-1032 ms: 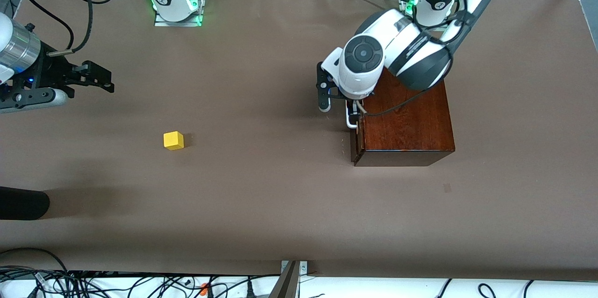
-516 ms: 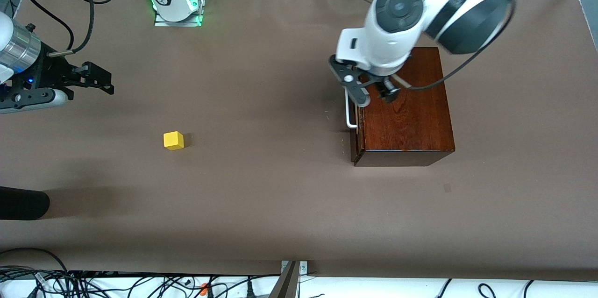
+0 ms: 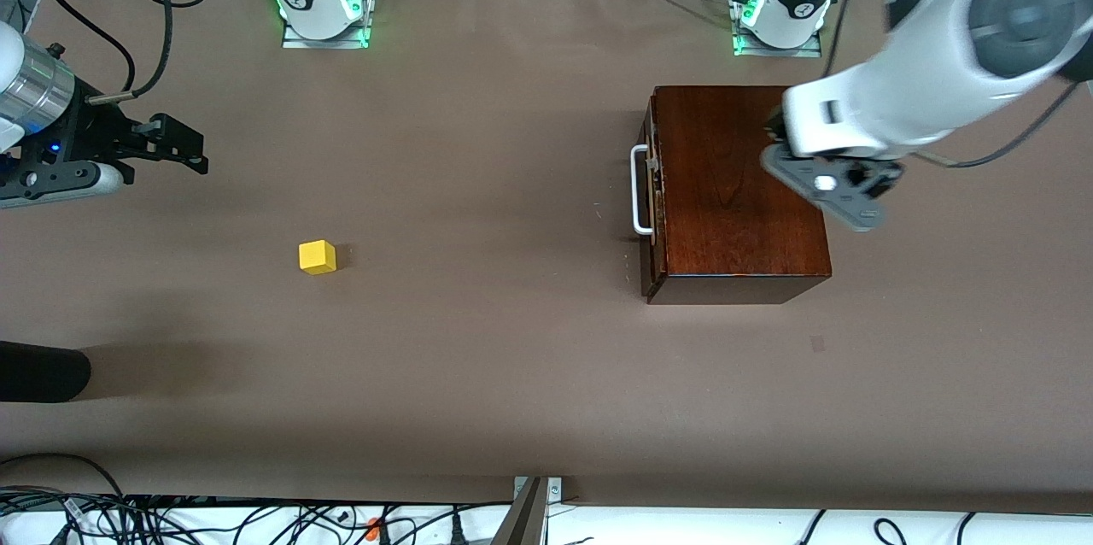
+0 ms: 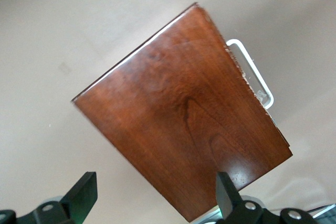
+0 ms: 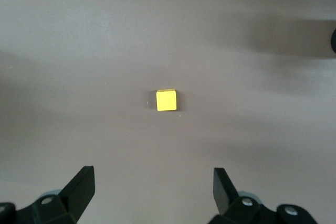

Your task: Open drawer, take yellow block, close drawer

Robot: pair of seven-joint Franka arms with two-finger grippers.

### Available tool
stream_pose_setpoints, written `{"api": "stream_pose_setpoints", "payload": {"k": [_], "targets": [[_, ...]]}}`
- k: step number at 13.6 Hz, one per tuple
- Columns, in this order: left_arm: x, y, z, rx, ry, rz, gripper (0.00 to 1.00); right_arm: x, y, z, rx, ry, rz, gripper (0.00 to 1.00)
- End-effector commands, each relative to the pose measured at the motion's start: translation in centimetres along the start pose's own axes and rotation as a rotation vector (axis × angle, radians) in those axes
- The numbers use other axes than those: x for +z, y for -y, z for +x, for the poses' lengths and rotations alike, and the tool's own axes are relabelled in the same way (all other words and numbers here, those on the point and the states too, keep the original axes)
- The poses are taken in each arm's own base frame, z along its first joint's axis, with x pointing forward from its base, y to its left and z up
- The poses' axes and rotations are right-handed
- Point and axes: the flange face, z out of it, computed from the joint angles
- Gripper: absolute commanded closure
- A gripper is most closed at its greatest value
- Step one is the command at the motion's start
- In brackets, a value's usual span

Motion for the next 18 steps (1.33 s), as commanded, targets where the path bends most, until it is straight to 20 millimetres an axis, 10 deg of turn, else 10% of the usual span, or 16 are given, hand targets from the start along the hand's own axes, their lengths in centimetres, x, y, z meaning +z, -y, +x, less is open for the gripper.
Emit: {"api": "stream_pose_setpoints", "payload": {"k": [1, 6, 18], "targets": [[-1.7, 3.5, -4.9, -0.147, -0.052, -0.061, 0.0, -0.6, 0.1, 0.2, -0.01, -0.01, -0.016, 0.0], [-1.9, 9.4, -10.6, -0.508, -0.158, 0.012, 0.0, -0.6, 0.1, 0.2, -0.01, -0.01, -0.016, 0.0], [-0.8, 8.3, -11.7, -0.53, -0.166, 0.052, 0.0, -0.5, 0.1, 0.3, -0.01, -0.009, -0.015, 0.0]]}}
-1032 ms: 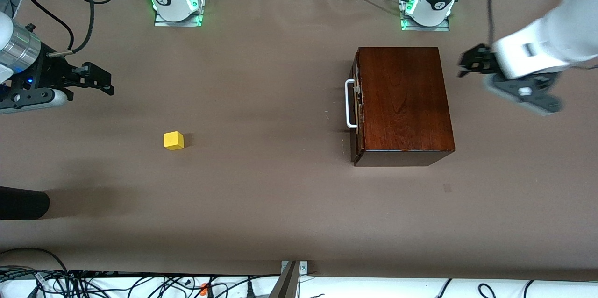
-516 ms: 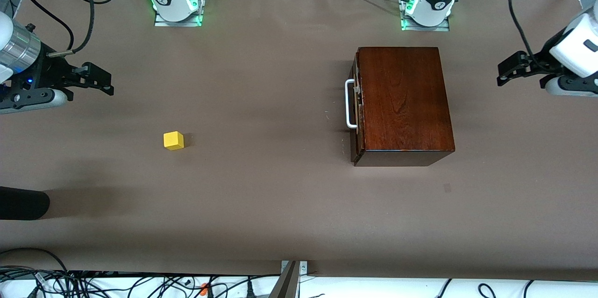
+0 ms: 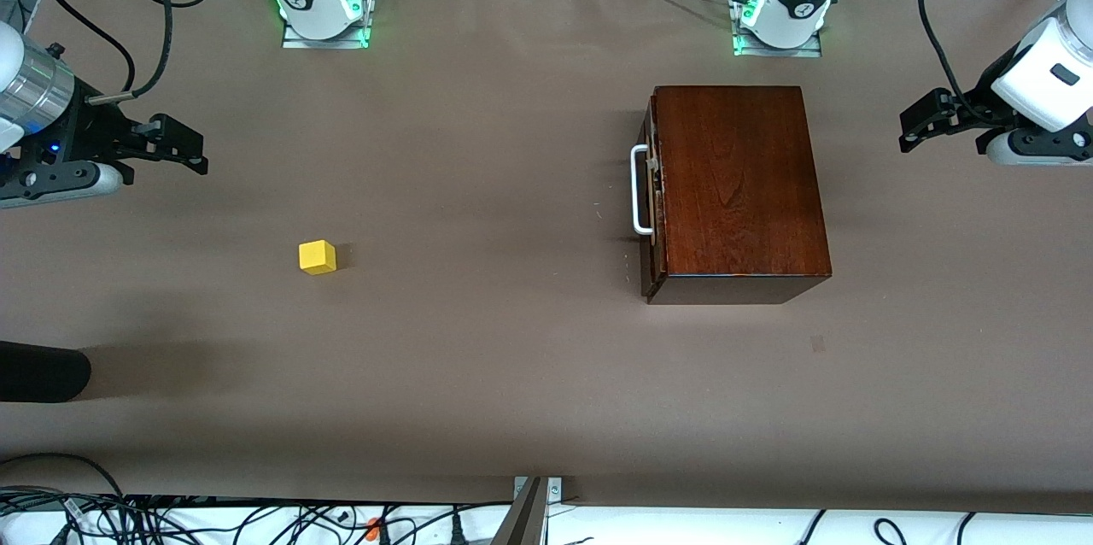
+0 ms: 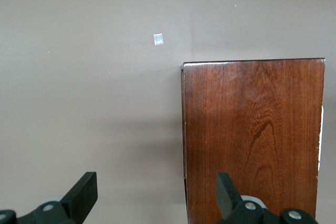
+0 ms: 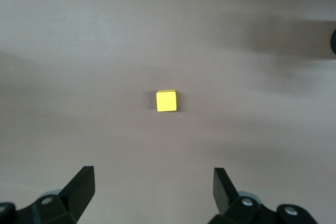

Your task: Open drawer, take yellow block, close drawer

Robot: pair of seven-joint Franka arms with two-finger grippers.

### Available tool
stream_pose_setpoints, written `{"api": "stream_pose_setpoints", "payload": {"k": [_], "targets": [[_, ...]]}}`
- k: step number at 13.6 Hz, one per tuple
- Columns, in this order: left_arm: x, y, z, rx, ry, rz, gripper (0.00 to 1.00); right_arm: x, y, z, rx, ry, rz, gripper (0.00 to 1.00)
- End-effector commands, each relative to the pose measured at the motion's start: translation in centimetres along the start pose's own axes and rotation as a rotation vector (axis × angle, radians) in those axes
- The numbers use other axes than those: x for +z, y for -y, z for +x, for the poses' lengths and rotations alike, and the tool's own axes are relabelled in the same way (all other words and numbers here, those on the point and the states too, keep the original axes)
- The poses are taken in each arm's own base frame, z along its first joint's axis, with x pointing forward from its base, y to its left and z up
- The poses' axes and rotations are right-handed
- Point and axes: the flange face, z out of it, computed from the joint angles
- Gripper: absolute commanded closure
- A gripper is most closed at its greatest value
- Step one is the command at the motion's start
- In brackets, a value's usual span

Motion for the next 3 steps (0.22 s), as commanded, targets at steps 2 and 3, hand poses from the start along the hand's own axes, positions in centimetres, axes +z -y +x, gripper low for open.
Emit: {"api": "stream_pose_setpoints", "payload": {"k": [2, 3], "targets": [[-0.11, 0.24, -0.88, 0.024, -0.017, 0.013, 0.0, -0.49, 0.13, 0.26, -0.01, -0.006, -0.014, 0.0], [-0.11, 0.24, -0.88, 0.024, -0.017, 0.013, 0.0, -0.49, 0.11, 0.26, -0.01, -0.006, -0.016, 0.0]]}}
